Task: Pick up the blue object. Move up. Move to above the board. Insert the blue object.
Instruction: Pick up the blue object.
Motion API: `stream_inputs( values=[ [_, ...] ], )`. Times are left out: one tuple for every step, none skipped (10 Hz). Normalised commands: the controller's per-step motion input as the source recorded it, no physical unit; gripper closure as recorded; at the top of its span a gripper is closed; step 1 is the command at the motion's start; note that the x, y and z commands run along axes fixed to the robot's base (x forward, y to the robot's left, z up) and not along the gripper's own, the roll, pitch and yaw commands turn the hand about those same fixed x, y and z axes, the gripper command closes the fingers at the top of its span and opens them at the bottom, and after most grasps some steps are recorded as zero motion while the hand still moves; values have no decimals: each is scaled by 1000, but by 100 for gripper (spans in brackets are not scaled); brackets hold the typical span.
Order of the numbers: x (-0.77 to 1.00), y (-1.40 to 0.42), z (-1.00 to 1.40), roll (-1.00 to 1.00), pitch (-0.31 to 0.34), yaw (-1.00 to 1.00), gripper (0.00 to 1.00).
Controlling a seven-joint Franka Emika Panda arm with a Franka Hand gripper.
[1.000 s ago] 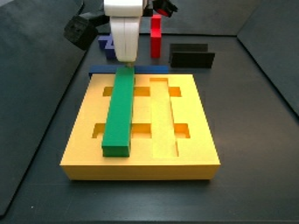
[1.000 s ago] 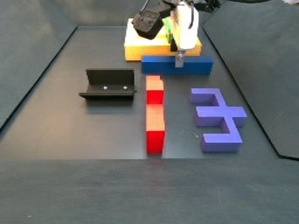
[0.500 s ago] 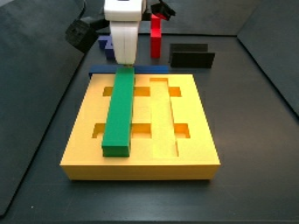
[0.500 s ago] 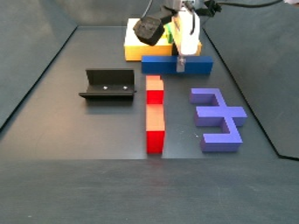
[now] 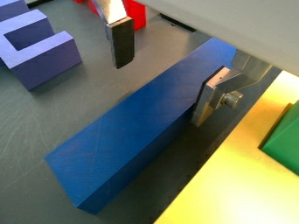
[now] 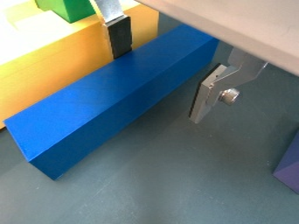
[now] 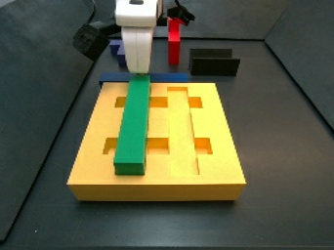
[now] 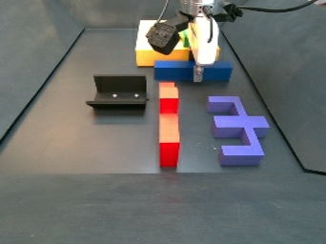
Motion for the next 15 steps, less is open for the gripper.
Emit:
stream_inputs(
  values=[
    [0, 0, 0, -9, 3, 0, 0],
    [0, 0, 0, 0, 0, 0, 0],
    [0, 0, 0, 0, 0, 0, 100],
    [0, 0, 0, 0, 0, 0, 100],
    [0, 0, 0, 0, 0, 0, 100],
    [0, 0, 0, 0, 0, 0, 100],
    [0, 0, 0, 0, 0, 0, 100],
    [0, 0, 0, 0, 0, 0, 100],
    [0, 0, 0, 0, 0, 0, 100],
    [0, 0, 0, 0, 0, 0, 100],
    [0, 0, 0, 0, 0, 0, 100],
    [0, 0, 0, 0, 0, 0, 100],
    [0, 0, 0, 0, 0, 0, 100],
    [0, 0, 0, 0, 0, 0, 100],
    [0, 0, 0, 0, 0, 0, 100]
  ],
)
